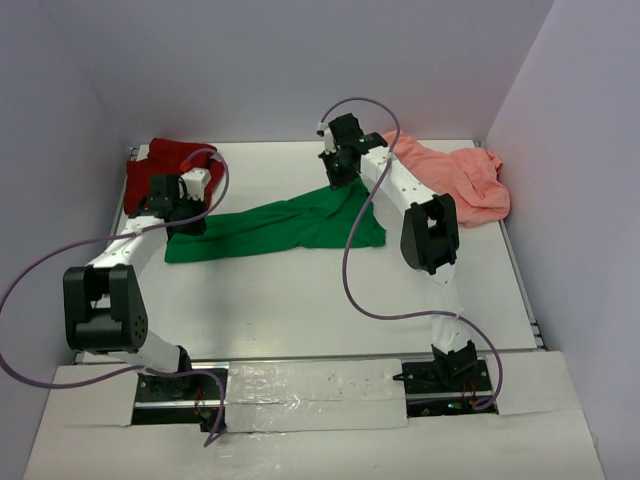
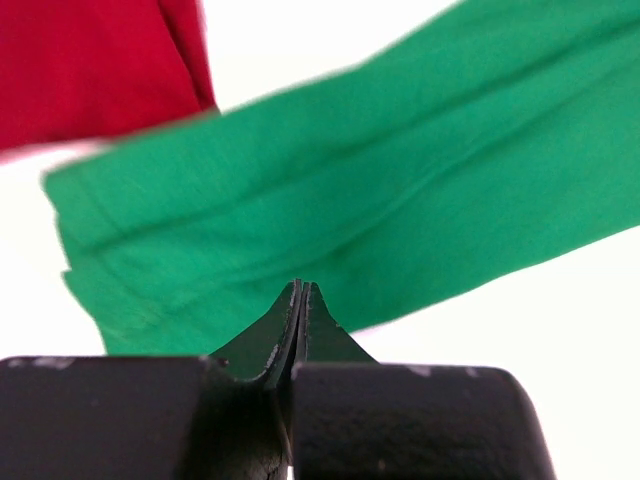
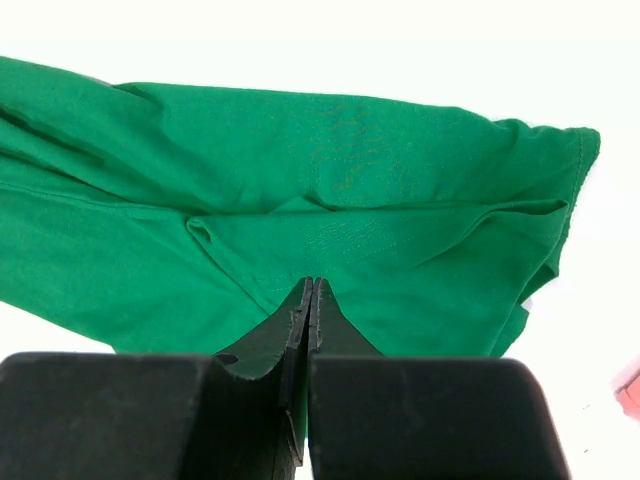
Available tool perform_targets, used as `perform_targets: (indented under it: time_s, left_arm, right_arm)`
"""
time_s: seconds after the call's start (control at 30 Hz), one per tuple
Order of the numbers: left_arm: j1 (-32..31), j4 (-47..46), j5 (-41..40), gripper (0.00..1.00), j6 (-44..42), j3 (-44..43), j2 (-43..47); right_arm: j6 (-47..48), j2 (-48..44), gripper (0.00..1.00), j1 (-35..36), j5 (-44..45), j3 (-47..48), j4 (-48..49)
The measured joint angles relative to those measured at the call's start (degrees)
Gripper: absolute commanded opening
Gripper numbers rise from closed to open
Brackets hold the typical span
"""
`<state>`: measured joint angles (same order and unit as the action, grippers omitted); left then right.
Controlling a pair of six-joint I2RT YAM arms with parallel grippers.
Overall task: Fold and stack the t-shirts
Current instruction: Fold the tshirt
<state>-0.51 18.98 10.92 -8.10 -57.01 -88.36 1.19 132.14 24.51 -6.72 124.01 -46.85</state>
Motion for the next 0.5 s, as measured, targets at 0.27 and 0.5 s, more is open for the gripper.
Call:
perform_targets:
  time_s: [0.27,0.5]
  left_arm:
    - [0.1,-4.1,-2.2,0.0,0.4,-1.8,0.1]
    - [2.3,-7.0,-4.8,0.0,0.5,-1.7,-6.4]
  right_arm:
    - [0.0,0.0,0.0,0.0,0.0,0.0,0.0]
    - [0.2,0.0,0.0,0.0,0.0,0.0,-0.1]
